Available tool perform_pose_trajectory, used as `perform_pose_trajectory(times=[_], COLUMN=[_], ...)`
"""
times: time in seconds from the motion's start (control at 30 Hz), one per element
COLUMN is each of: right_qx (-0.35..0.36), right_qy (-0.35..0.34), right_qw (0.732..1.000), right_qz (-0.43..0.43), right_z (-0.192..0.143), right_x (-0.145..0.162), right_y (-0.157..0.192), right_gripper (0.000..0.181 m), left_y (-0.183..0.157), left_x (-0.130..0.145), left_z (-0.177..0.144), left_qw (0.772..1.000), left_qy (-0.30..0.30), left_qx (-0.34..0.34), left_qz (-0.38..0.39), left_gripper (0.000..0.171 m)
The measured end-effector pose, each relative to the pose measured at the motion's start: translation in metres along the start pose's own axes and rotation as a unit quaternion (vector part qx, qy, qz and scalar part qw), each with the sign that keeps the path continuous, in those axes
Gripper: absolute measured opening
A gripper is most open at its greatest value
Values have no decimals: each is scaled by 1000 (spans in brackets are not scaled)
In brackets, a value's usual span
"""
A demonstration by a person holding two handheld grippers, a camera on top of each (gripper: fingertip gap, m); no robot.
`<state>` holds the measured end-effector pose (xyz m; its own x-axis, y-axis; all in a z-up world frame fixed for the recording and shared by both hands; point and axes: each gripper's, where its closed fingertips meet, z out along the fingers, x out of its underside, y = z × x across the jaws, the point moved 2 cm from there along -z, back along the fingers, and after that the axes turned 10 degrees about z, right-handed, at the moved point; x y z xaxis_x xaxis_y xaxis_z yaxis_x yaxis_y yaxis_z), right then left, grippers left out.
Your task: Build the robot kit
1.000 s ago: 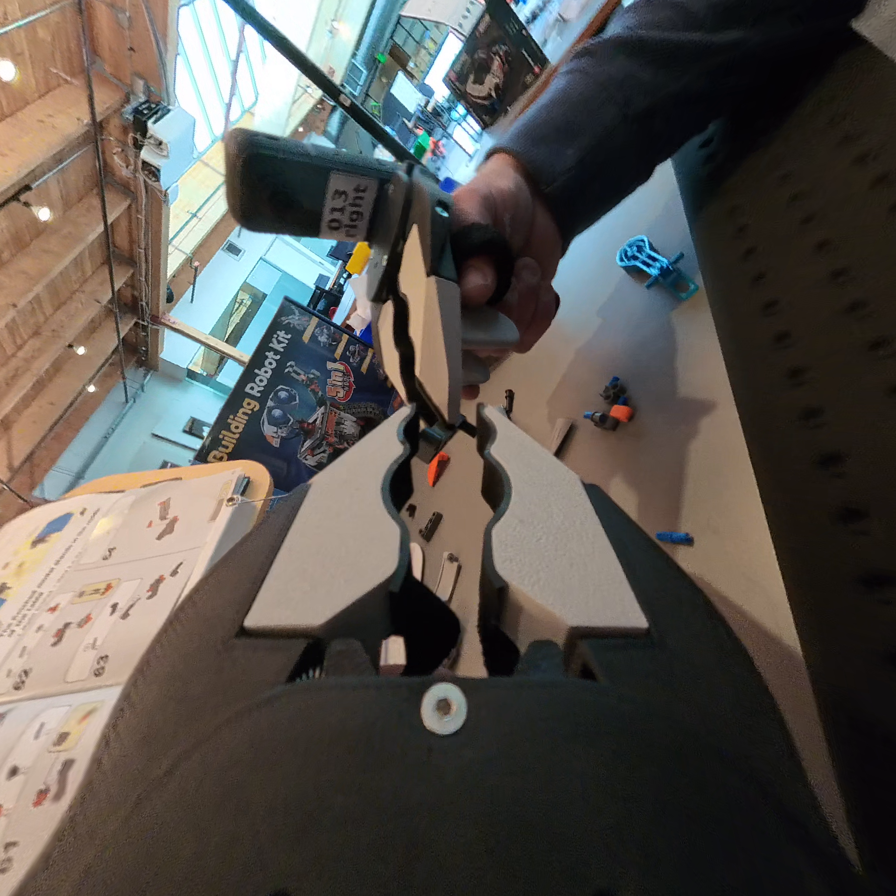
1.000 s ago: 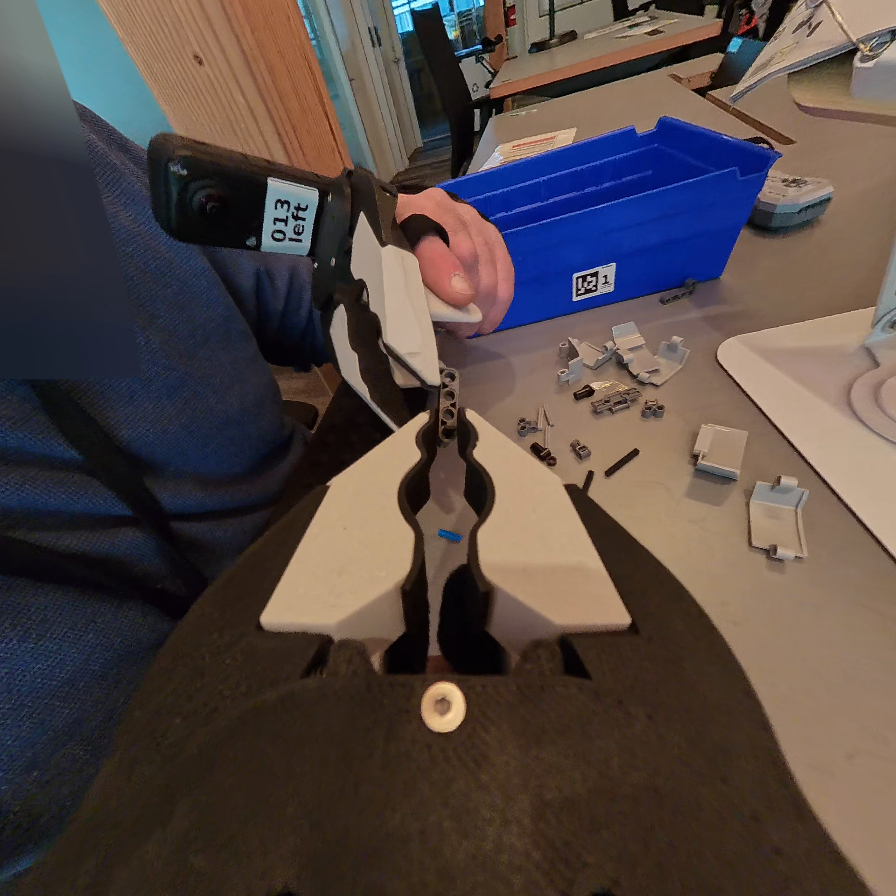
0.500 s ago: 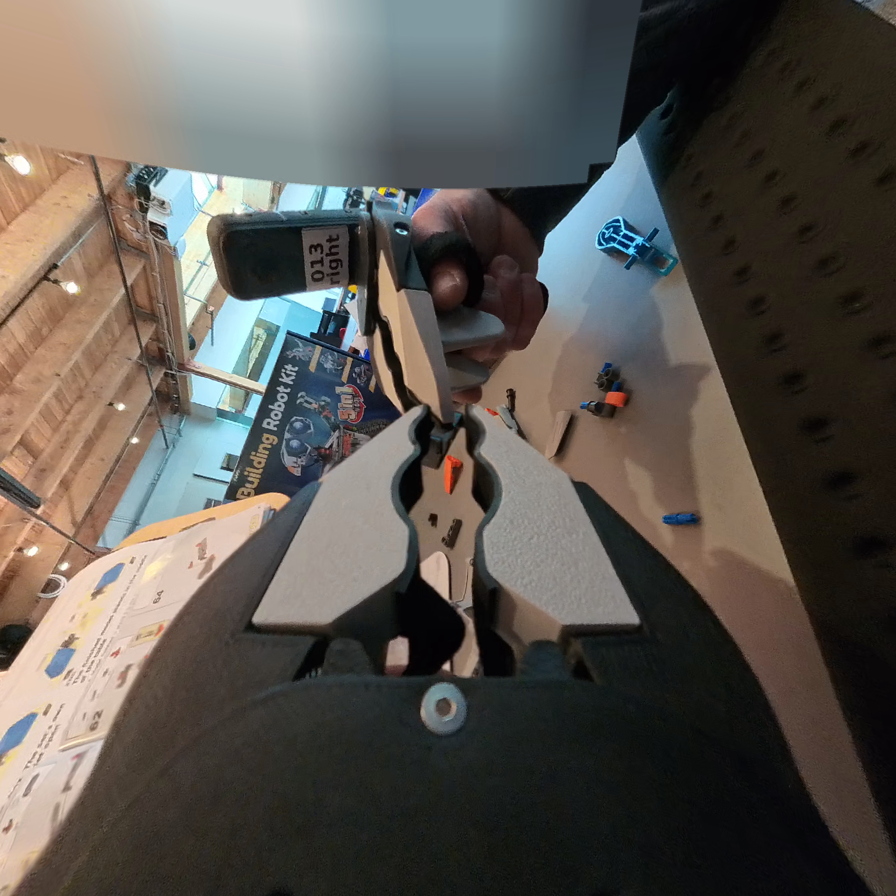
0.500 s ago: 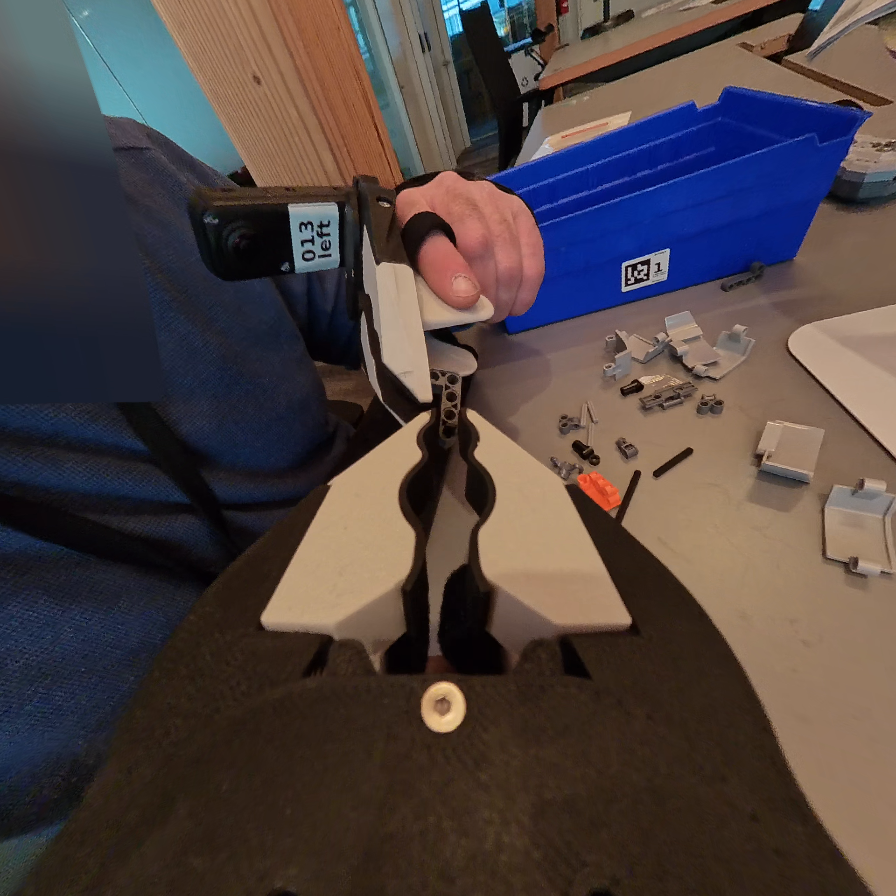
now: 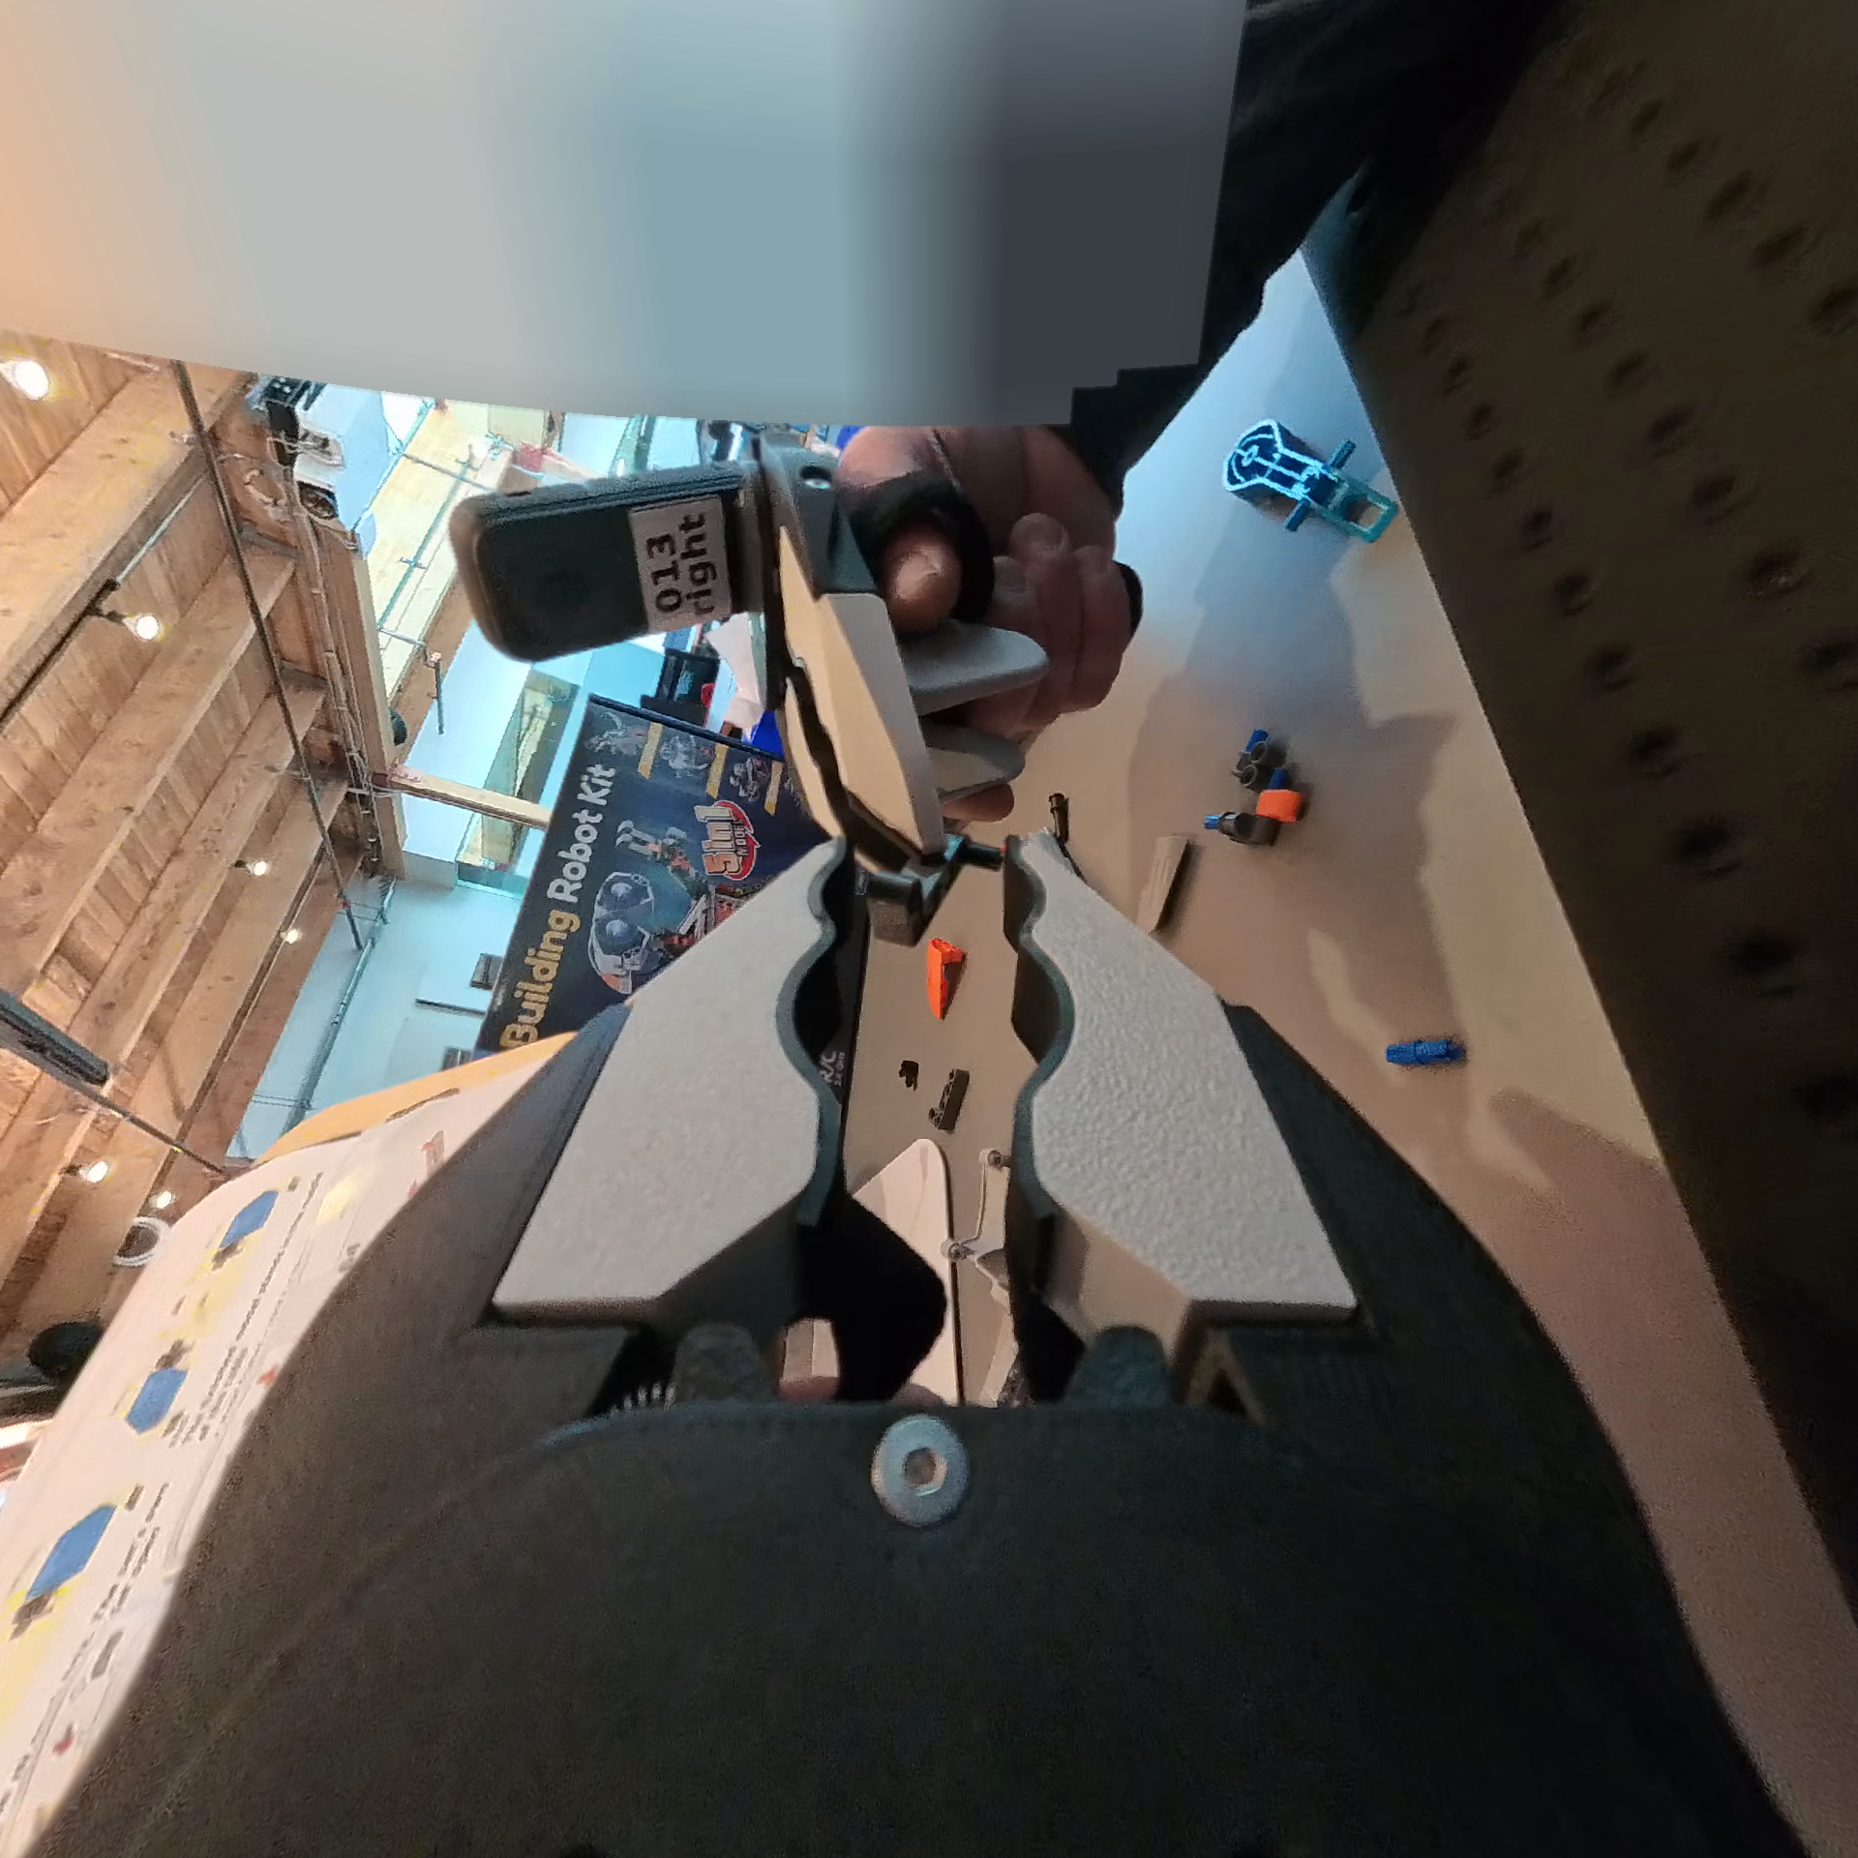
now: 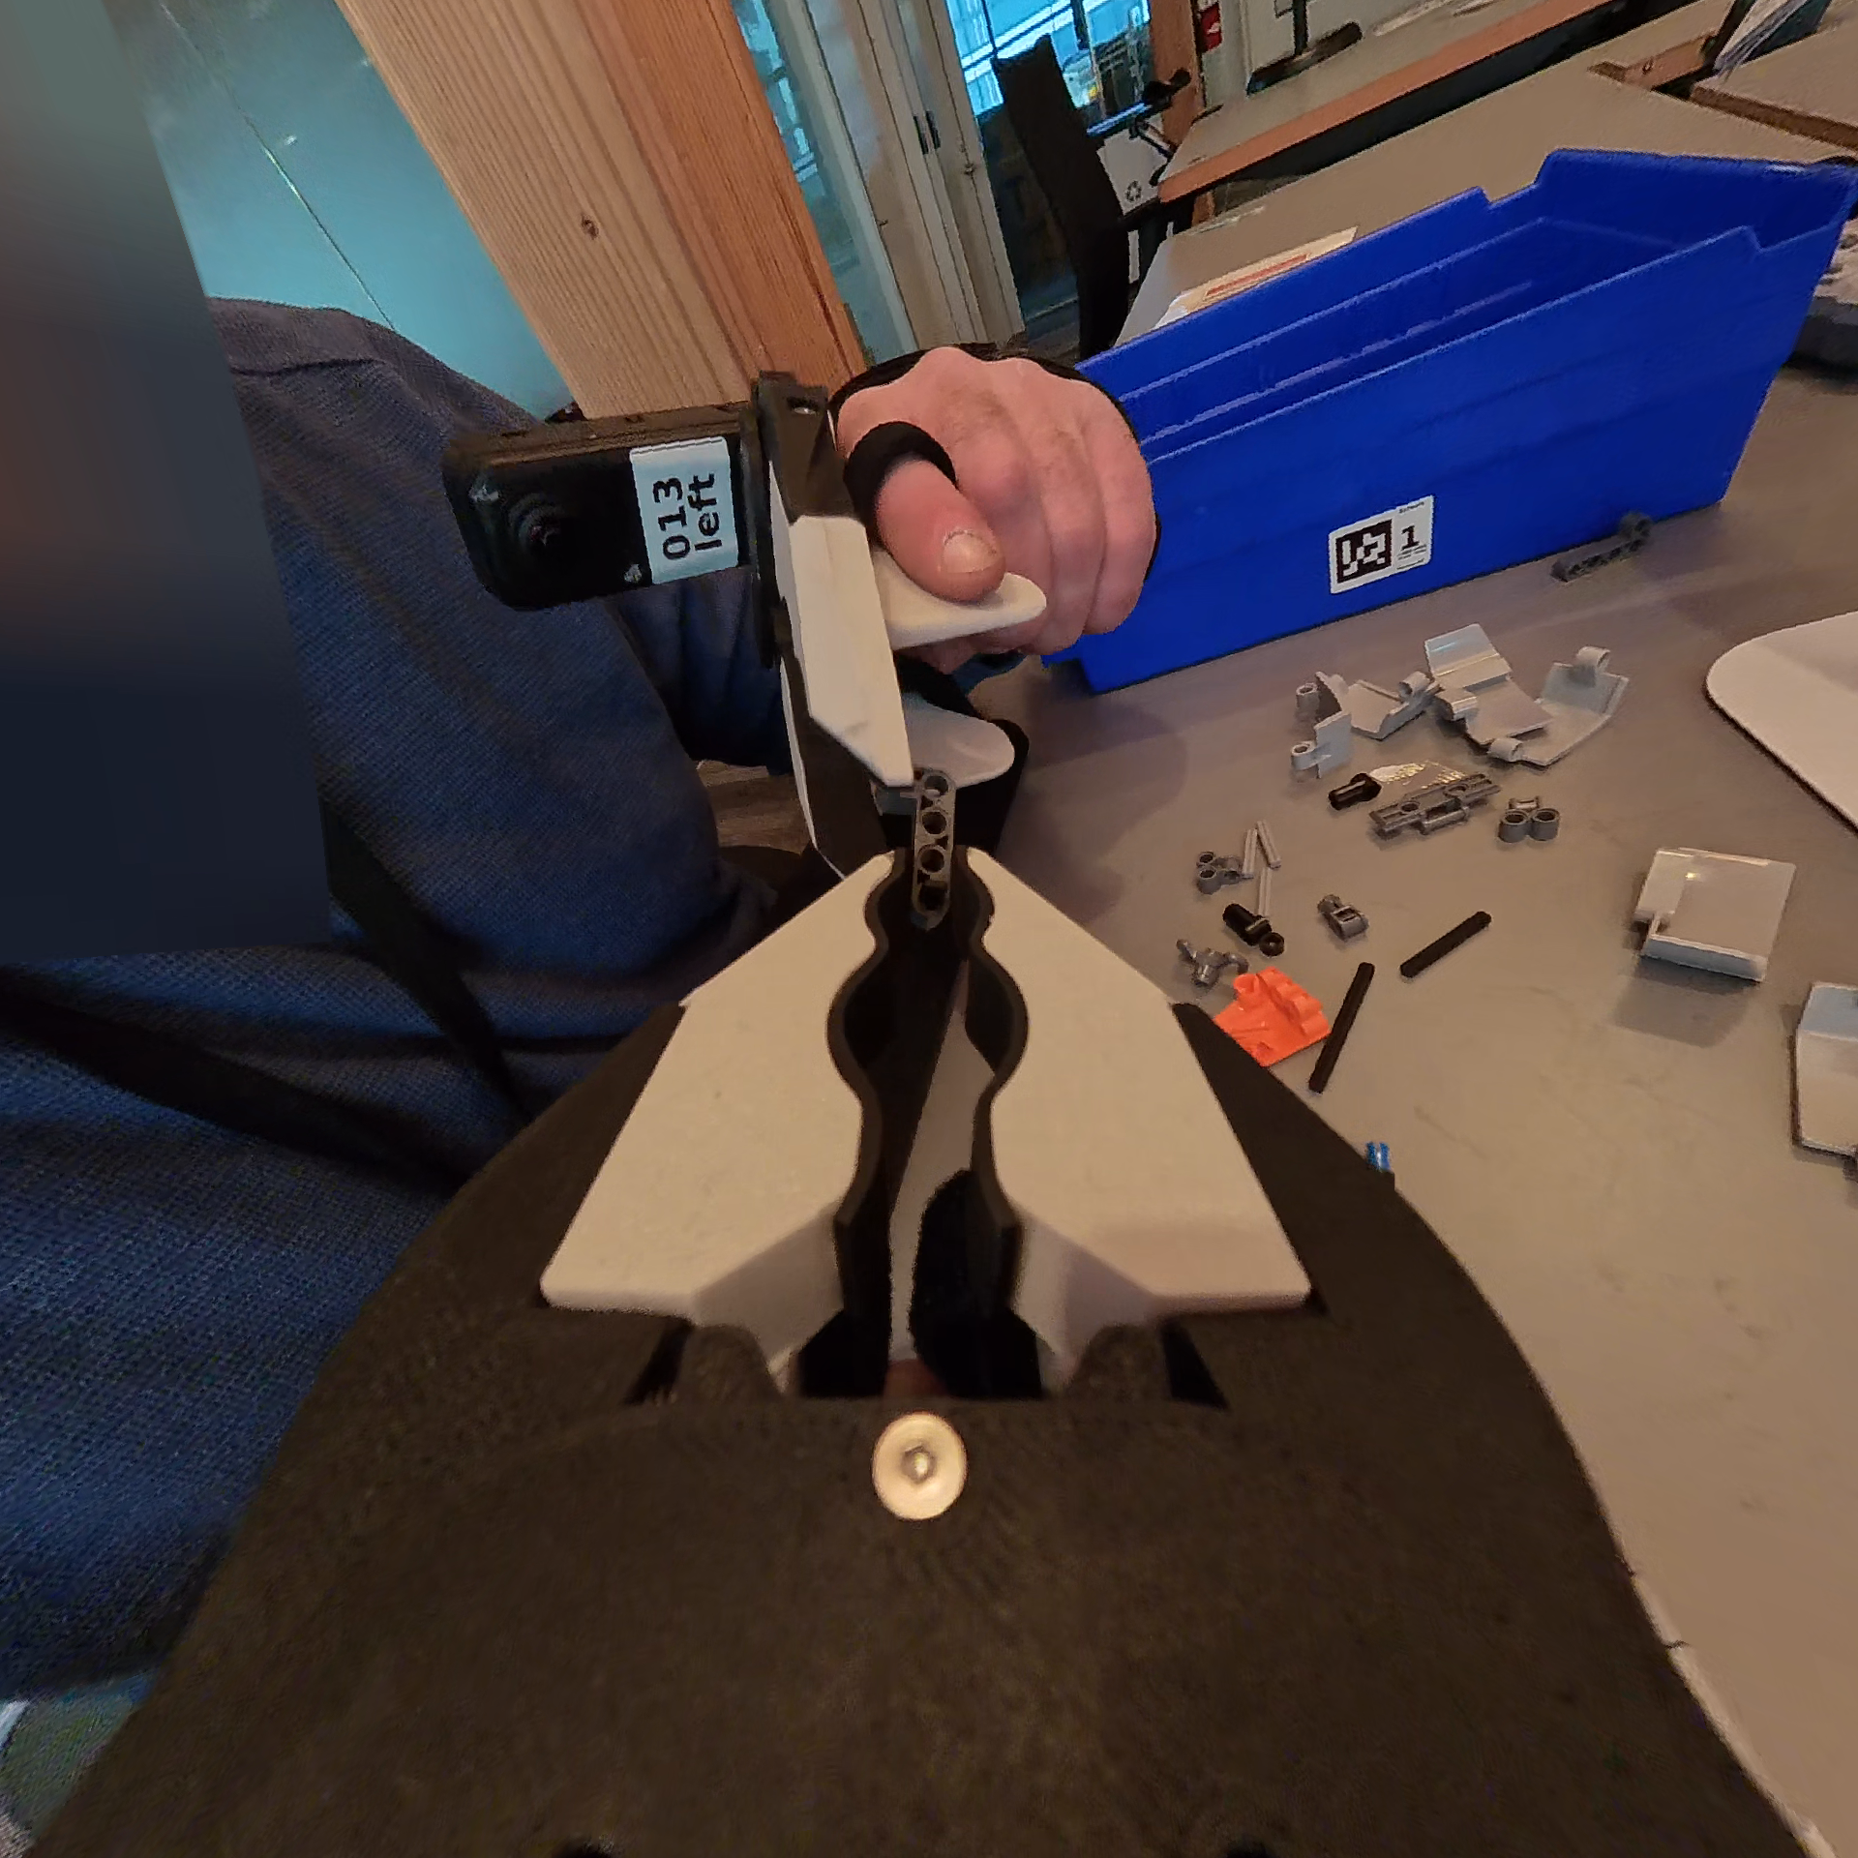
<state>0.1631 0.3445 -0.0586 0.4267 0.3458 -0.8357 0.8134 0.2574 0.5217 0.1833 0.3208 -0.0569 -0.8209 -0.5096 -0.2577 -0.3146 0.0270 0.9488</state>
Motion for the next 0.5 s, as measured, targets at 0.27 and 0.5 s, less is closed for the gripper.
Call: perform_pose_trajectory(times=[0.27,0.5], right_qx=[-26,6], right_qy=[17,0], right_qw=[999,1000], right_qz=[19,-6], right_z=[0,-3], right_x=[7,0], right_y=[4,4], right_gripper=[5,7], left_y=[-2,1], left_x=[-1,2], left_z=[2,5], left_qw=[1000,996], left_qy=[-1,-3], left_qx=[9,7], left_qz=[7,-90], left_gripper=[11,5])
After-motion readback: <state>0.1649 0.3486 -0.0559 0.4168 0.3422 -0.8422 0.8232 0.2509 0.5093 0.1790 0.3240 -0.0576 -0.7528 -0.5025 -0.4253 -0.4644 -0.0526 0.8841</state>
